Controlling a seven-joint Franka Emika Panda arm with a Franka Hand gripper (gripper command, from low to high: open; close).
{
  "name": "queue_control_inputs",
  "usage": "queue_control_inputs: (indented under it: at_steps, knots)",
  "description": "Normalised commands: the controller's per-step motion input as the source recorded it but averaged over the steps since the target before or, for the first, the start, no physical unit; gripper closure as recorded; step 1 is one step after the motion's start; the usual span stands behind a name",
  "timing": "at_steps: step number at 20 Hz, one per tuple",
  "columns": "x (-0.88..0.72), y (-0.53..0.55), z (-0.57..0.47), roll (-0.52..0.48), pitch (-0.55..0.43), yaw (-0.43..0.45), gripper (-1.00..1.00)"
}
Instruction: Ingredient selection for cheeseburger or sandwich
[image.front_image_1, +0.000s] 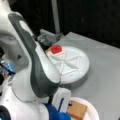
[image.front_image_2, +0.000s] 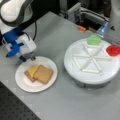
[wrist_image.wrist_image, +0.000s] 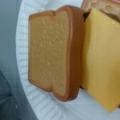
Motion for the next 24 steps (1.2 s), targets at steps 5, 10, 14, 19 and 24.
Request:
queue_control_inputs:
  at_steps: [5,10,14,19,24]
  knots:
    - [-0.17,0.43,0.42,-0.849,0.184,-0.237,-1.0]
    - [-0.35,0.64,0.22,-0.771,0.072,-0.193,-1.0]
    - [-0.48,0.51,-0.05,-0.594,-0.084,-0.149,-1.0]
    - [-0.63,0.39,0.03,-0.421,-0.119,-0.125,-1.0]
    - [-0.63,0.36,0.01,-0.302,-0.179,-0.146,-1.0]
